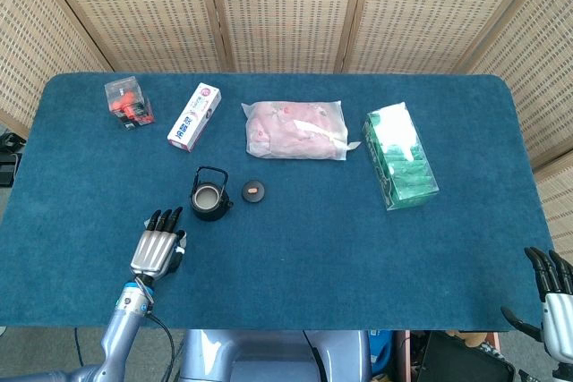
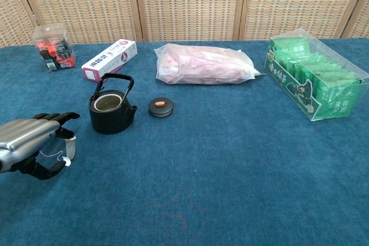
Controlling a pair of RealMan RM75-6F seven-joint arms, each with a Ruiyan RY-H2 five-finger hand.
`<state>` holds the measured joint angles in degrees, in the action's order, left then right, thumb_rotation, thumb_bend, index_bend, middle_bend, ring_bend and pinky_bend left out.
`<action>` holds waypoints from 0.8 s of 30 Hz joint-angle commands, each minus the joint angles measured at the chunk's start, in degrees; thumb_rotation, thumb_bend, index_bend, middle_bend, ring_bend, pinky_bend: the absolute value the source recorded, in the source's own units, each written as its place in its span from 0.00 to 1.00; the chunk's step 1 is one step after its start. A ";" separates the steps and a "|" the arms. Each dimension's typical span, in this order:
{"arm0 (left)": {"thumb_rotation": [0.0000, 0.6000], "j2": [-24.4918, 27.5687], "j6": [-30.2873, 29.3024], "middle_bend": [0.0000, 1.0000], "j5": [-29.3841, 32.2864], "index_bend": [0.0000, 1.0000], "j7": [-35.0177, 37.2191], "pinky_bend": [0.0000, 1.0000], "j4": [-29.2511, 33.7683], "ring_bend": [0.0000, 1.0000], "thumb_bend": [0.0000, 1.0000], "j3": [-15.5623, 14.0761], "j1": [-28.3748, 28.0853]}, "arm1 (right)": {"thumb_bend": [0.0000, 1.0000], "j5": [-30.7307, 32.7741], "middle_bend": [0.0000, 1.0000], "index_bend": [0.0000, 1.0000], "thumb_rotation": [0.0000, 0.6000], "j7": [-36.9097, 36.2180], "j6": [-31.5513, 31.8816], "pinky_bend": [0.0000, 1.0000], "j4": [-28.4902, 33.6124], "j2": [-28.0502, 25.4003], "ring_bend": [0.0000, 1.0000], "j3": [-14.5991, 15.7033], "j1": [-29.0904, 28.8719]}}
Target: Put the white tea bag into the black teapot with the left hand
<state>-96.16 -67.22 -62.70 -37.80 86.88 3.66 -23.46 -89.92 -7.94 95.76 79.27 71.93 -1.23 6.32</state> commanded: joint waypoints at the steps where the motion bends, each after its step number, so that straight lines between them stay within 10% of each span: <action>1: 1.00 0.01 -0.03 0.00 0.05 0.50 -0.02 0.00 0.06 0.00 0.49 -0.03 -0.09 | 0.01 0.00 0.21 0.12 1.00 0.01 -0.04 0.16 0.02 -0.02 0.07 0.02 0.01; 24: 1.00 -0.26 -0.19 0.00 1.13 0.55 -0.20 0.00 -0.45 0.00 0.49 -0.73 -0.41 | 0.01 0.08 0.21 0.12 1.00 0.03 0.23 0.16 0.01 -0.04 0.07 -0.17 0.32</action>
<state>-96.43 -67.42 -61.59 -38.00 86.41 2.94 -23.86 -89.85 -7.91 95.99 79.28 71.89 -1.40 6.64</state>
